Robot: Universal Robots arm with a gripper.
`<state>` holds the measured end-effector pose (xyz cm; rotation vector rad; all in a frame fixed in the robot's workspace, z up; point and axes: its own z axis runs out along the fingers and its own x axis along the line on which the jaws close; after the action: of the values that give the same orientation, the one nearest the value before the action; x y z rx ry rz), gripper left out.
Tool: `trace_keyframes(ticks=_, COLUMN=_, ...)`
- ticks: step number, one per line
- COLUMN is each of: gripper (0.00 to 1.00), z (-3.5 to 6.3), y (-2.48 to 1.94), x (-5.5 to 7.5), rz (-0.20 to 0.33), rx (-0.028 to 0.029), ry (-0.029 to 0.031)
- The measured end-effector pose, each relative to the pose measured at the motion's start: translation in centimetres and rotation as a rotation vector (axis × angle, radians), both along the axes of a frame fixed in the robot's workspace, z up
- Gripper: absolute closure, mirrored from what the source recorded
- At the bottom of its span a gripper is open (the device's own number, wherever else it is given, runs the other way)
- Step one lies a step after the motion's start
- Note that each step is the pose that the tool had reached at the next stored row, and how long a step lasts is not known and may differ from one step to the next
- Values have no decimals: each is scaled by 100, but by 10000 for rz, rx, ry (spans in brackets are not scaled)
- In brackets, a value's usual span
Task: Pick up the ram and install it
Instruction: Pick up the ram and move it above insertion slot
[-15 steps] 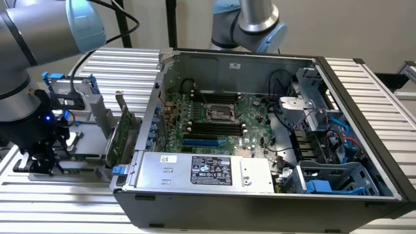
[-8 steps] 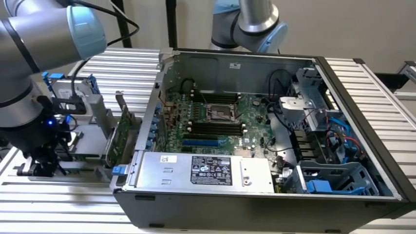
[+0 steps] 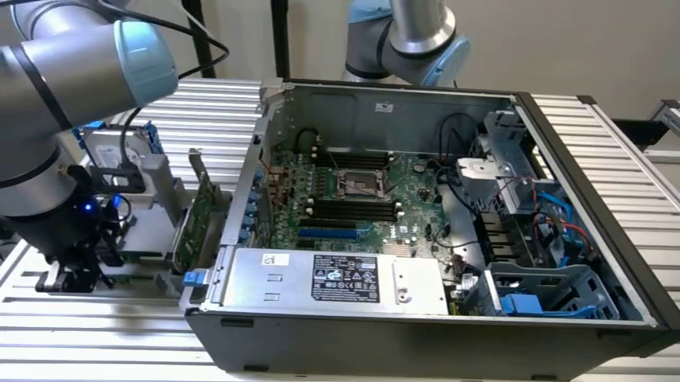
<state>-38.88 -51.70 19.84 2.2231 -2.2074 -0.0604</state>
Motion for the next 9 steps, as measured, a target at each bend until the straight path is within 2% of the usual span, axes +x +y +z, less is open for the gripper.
trace_keyframes(ticks=8, gripper=0, z=-34, y=-1, x=1, rz=1, rx=11, ry=73)
trace_keyframes(ticks=9, gripper=100, z=-35, y=-1, x=1, rz=1, rx=12, ry=79)
